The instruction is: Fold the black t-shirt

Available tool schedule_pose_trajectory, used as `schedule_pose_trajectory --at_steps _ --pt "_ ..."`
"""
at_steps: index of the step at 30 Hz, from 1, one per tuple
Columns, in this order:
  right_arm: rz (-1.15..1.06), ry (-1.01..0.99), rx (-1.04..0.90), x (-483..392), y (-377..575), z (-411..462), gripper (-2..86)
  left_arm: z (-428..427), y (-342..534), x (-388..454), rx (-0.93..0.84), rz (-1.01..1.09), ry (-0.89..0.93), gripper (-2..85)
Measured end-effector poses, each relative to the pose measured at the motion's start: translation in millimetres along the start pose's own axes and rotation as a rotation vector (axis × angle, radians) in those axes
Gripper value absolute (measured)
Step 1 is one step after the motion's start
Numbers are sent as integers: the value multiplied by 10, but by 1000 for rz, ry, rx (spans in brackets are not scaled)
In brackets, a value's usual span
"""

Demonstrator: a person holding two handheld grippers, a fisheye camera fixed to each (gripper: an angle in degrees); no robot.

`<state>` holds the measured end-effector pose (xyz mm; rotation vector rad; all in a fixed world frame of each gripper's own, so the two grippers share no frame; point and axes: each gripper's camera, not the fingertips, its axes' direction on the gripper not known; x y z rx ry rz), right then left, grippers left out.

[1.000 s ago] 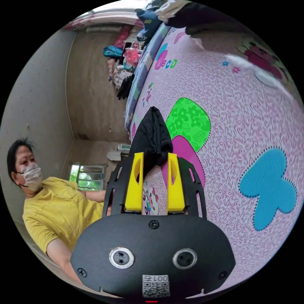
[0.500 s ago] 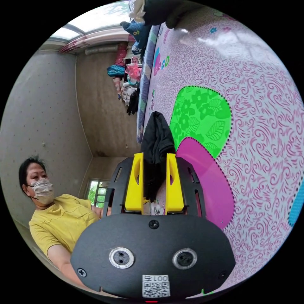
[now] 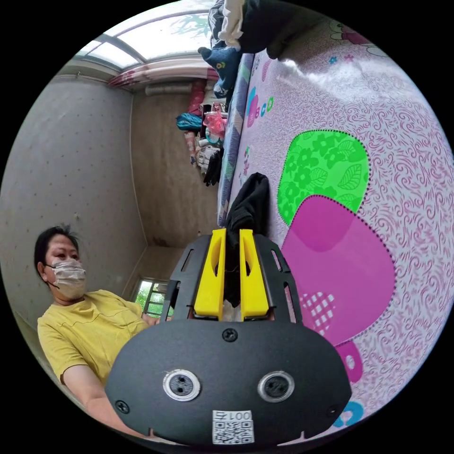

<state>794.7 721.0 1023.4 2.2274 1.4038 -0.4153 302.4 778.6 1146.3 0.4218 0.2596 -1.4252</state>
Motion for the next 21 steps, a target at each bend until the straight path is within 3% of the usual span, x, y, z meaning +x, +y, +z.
schedule_pose_trajectory --at_steps 13,21 --pt "-139 -282 235 -419 418 112 6 -1062 -670 664 -2 270 189 1" --pt "-314 -321 201 -871 508 510 5 -1968 -891 1038 -39 388 222 1"
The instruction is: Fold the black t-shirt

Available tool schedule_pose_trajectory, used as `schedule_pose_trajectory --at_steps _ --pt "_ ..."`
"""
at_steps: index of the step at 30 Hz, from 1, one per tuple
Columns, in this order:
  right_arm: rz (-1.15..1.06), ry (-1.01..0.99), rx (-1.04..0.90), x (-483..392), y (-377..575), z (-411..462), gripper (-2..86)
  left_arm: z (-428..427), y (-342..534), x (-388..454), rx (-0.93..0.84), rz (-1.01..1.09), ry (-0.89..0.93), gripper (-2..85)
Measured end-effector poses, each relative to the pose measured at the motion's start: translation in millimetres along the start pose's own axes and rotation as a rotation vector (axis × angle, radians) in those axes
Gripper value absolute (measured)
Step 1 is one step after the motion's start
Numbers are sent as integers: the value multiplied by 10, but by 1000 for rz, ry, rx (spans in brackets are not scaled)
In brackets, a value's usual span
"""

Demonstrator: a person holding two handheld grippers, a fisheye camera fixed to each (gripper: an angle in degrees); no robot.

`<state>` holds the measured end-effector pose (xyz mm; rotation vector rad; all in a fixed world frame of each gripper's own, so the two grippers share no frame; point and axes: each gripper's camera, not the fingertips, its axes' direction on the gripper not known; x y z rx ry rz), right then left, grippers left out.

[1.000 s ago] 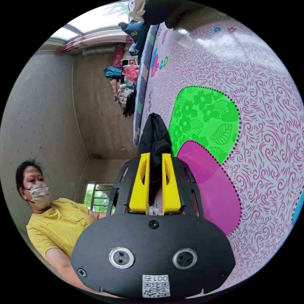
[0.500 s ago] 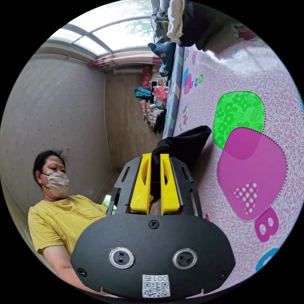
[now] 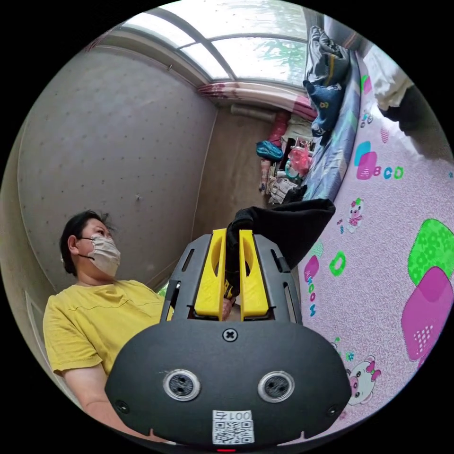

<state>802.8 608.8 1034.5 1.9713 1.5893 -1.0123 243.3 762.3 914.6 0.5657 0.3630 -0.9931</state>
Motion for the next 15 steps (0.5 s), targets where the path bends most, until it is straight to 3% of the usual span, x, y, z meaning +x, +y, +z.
schedule_pose_trajectory --at_steps 6,15 --pt "73 -74 -45 334 449 855 5 -1176 -288 102 43 8 -41 -1" --pt "150 -159 -110 1215 1209 3027 5 -3624 -1056 -77 144 46 -109 0"
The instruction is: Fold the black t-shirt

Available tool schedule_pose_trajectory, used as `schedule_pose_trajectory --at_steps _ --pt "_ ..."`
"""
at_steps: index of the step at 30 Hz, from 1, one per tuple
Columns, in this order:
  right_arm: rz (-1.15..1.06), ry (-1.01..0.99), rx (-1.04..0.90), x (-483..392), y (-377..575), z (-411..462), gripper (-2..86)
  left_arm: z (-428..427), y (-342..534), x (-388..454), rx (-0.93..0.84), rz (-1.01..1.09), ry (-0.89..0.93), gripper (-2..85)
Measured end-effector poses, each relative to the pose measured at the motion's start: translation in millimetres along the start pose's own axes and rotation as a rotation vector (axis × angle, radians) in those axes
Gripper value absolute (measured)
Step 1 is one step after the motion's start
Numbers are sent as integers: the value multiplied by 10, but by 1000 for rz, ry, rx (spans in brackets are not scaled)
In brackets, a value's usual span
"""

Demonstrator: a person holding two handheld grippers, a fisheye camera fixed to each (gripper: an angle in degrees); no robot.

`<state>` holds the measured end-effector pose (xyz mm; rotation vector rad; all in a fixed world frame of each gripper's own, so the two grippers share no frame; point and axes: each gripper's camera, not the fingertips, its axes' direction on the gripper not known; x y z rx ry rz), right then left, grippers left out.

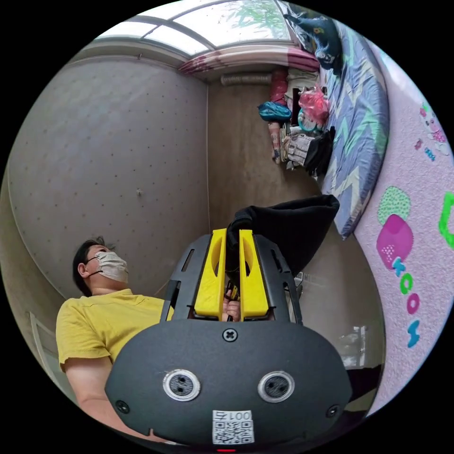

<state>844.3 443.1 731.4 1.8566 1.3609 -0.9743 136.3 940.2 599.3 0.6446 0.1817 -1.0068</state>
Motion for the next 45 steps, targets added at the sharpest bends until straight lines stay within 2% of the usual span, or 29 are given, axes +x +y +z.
schedule_pose_trajectory --at_steps 4,10,14,23,30,36,40,45 --pt "-8 -15 -44 481 51 935 5 -920 -664 -185 -10 34 -52 0" --pt "-29 6 -125 1133 -164 1963 6 -1773 -1686 -321 -4 96 -92 0" --pt "-57 27 -123 1658 -353 2417 6 -2058 -2445 -482 -11 103 -88 0" --pt "1 46 -23 3099 -934 3248 6 -2421 -4803 -780 -91 117 -124 1" --pt "-48 104 -57 3745 -1553 4064 6 -2722 -6685 -849 -127 174 -112 0" --pt "-97 172 94 4300 -1876 4623 5 -2633 -8571 -853 -296 259 -74 0" --pt "-133 218 282 4735 -2039 5007 5 -2270 -10100 -747 -468 369 -66 0" --pt "-246 206 575 5241 -1965 5546 5 -1710 -11590 -516 -683 467 -45 2"
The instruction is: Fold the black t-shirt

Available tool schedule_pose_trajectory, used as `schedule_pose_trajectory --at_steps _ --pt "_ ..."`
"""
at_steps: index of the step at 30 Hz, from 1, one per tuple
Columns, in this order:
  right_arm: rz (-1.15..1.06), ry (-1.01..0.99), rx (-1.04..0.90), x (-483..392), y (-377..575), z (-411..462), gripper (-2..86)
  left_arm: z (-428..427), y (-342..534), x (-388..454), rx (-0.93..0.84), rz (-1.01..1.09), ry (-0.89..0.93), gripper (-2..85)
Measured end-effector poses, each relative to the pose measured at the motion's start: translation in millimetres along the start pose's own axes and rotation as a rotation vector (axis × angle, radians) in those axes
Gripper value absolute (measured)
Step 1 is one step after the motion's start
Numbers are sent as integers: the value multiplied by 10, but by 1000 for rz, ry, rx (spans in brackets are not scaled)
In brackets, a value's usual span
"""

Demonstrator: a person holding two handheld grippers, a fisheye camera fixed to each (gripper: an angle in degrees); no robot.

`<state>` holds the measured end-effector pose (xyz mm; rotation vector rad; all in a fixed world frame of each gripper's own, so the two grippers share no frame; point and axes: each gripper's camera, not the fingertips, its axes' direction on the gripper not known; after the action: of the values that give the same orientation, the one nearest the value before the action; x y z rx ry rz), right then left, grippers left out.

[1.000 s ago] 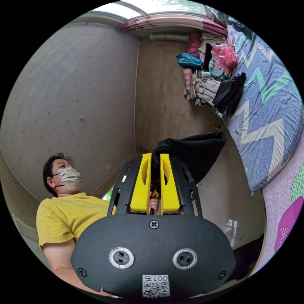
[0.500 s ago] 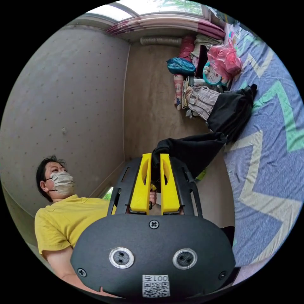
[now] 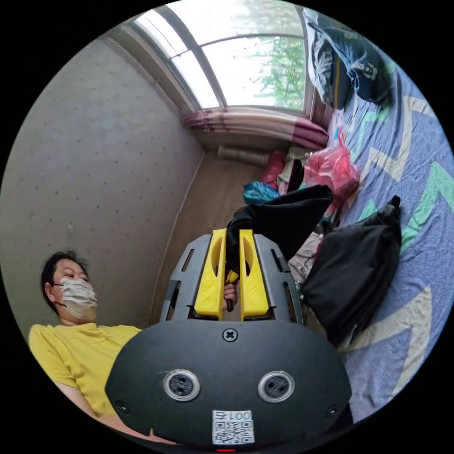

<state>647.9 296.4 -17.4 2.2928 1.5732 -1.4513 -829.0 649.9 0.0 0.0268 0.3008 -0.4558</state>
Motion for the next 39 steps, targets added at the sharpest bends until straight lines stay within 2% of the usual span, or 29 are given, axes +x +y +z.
schedule_pose_trajectory --at_steps 3,5,7,9,11,13,17,21,26,29,35,39 --pt "-39 69 135 306 494 183 6 -163 -579 -308 -142 63 7 4" --pt "25 282 164 681 970 273 6 -178 -767 -617 -243 54 -16 5" --pt "206 459 132 1080 1323 328 6 -107 -798 -1250 -355 -99 -125 5" --pt "297 456 132 1381 1606 320 6 -88 -677 -1735 -383 -287 -240 5" --pt "291 420 162 1436 1776 287 5 -127 -567 -2017 -366 -375 -194 5" --pt "227 445 121 1322 1796 269 5 -264 -514 -2106 -239 -404 -10 4" --pt "140 466 148 919 1990 -76 4 -609 -490 -1937 -125 -385 -6 -6" --pt "113 471 260 512 2355 -579 5 -1147 -386 -1402 36 -281 -177 -12" --pt "89 576 478 -157 3135 -1410 5 -975 -325 -436 34 -4 -314 -13" --pt "59 619 584 -545 3556 -1799 5 -408 -285 174 -8 160 -313 -13" --pt "-63 683 751 -1466 4357 -2571 5 1094 -51 1446 -187 432 -123 -12" --pt "-135 751 789 -2087 4875 -3105 5 2224 423 2457 -316 581 -1 -12"
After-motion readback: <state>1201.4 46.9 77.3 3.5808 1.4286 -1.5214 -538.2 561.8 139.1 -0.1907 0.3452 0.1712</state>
